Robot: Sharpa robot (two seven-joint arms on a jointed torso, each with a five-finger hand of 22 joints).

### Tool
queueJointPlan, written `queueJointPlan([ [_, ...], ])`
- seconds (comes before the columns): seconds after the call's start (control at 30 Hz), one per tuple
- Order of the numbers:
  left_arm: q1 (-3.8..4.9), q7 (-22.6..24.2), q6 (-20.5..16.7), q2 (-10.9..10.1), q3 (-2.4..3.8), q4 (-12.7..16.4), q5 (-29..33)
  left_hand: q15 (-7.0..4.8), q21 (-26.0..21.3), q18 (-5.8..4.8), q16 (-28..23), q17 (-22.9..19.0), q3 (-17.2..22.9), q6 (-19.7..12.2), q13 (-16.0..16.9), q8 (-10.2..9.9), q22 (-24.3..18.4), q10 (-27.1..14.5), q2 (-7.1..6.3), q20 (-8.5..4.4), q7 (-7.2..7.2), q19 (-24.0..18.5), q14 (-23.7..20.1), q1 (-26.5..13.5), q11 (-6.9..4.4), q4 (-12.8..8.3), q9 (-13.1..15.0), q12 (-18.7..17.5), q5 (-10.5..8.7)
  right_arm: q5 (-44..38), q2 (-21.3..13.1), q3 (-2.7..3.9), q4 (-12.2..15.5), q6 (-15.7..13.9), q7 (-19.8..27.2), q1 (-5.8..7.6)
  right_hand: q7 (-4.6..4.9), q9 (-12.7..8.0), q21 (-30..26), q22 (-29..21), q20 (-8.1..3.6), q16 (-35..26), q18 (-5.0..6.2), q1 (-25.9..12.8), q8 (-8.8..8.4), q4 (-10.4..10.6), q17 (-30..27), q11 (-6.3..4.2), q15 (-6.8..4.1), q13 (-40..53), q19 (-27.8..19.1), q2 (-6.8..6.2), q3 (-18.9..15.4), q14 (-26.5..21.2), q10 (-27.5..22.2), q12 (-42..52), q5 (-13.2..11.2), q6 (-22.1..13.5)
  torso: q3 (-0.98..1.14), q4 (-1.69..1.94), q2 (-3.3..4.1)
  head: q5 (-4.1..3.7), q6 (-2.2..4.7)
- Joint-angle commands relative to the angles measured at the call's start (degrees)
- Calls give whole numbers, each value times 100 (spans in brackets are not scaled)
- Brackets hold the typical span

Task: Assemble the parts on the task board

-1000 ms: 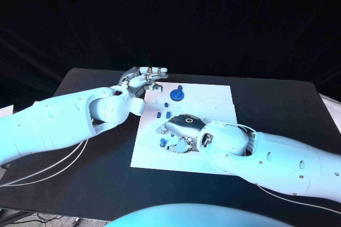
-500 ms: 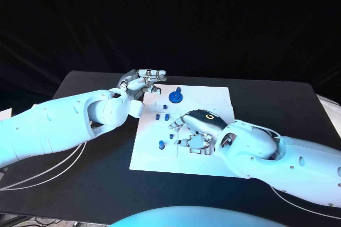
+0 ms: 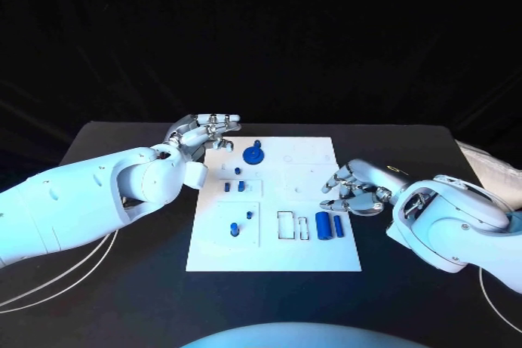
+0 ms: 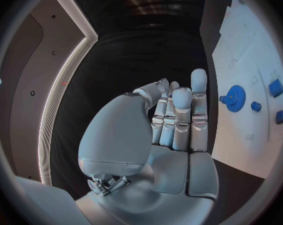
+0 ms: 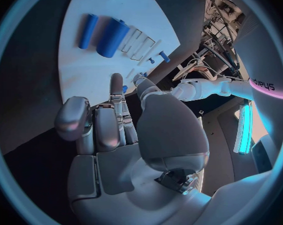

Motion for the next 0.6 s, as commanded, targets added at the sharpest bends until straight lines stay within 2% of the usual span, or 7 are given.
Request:
queueJointPlan([
  [0.03, 1, 16, 119, -1, 3, 17, -29, 1, -27, 111, -39, -8, -40, -45, 6, 20, -10, -58, 65, 7, -3, -18, -57, 10, 1, -9, -8, 35, -10, 59, -80, -26, 52, 145, -657, -45, -25, 21, 72, 124, -13, 78, -79, -138, 72, 175, 86, -11, -25, 562, 45, 9, -235, 247, -231, 493, 229, 31, 23, -55, -17, -36, 14],
  [0.07, 1, 15, 124, -2, 2, 16, -40, 1, -29, 111, -42, -14, -41, -47, 6, 21, -11, -61, 66, 7, -3, -18, -60, 13, 0, -12, -8, 36, -9, 6, -103, -35, 57, 186, -726, -55, -42, 33, 96, 162, -22, 102, -77, -175, 108, 287, 107, -8, -15, 978, 47, 24, -370, 246, -337, 827, 338, 15, 24, -59, -21, -36, 18],
  [0.23, -1, 9, 149, 0, -1, 14, -75, 1, -33, 112, -46, -21, -39, -50, 5, 22, -13, -66, 69, 7, -4, -18, -64, 23, 0, -21, -7, 39, -8, -168, -152, -76, 67, 323, -929, -98, -51, 87, 213, 372, -25, 293, -111, -101, 247, 514, 374, -39, -45, 2743, 87, 127, -701, 282, -115, 2293, 386, 45, 6, -39, -19, -108, 21],
  [0.3, -2, 9, 152, -2, -2, 13, -81, 1, -33, 112, -46, -21, -39, -50, 5, 22, -13, -66, 69, 7, -4, -18, -64, 23, 0, -21, -7, 39, -8, -221, -137, -87, 62, 365, -985, -129, -79, 101, 240, 418, -39, 350, -109, -72, 275, 580, 460, -16, -36, 3060, 93, 155, -800, 290, -100, 2536, 389, 33, 5, -43, -18, -108, 29],
  [0.47, -6, 10, 155, -9, -4, 12, -87, 1, -35, 112, -46, -19, -40, -51, 5, 23, -14, -68, 69, 8, -4, -18, -65, 25, 1, -23, -7, 41, -8, -299, -28, -101, 29, 410, -1069, -214, -72, 123, 277, 480, -26, 435, -123, -61, 320, 716, 589, -12, -41, 3361, 97, 192, -978, 301, -122, 2736, 392, 13, 18, -53, -15, -101, 25],
  [0.6, -8, 10, 160, -11, -5, 17, -88, 1, -35, 112, -46, -19, -40, -51, 5, 23, -14, -68, 69, 8, -4, -18, -65, 25, 1, -23, -7, 41, -8, -324, 58, -105, -1, 443, -1091, -260, -73, 133, 289, 498, -22, 453, -126, -53, 341, 774, 613, -13, -42, 3442, 97, 215, -1045, 302, -132, 2781, 402, 9, 9, -51, -16, -95, 10],
])
